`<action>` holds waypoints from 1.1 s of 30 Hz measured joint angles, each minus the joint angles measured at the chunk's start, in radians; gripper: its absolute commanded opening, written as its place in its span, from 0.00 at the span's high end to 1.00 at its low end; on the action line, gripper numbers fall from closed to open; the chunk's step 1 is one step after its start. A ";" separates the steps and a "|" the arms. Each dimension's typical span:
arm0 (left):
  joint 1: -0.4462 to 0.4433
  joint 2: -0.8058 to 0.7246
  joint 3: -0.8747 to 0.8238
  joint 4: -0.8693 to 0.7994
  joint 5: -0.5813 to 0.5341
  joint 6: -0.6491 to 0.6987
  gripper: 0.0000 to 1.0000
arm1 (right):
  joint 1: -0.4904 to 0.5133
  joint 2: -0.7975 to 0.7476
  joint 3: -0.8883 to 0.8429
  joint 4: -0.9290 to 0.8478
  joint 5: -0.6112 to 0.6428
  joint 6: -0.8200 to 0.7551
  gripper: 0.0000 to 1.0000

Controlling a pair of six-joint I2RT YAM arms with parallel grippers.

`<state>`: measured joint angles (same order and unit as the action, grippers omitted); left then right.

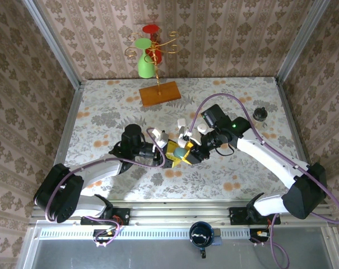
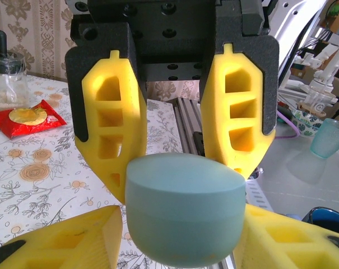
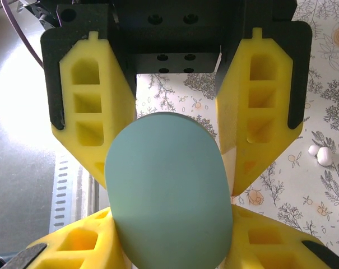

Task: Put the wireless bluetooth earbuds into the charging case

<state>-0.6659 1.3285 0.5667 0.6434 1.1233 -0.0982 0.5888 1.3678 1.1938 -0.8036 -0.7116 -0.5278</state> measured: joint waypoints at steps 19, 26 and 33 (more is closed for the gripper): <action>0.000 0.000 0.000 0.006 0.006 -0.004 0.54 | 0.000 0.008 0.000 0.000 -0.001 0.000 0.86; 0.003 0.000 0.000 0.009 0.007 -0.011 0.68 | -0.004 0.008 0.000 -0.001 0.000 0.009 0.80; 0.013 0.006 -0.002 0.031 0.007 -0.016 0.68 | -0.018 -0.012 -0.039 0.076 0.000 0.077 0.42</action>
<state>-0.6529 1.3342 0.5652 0.6739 1.1301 -0.1139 0.5705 1.3556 1.1545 -0.7277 -0.7116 -0.4511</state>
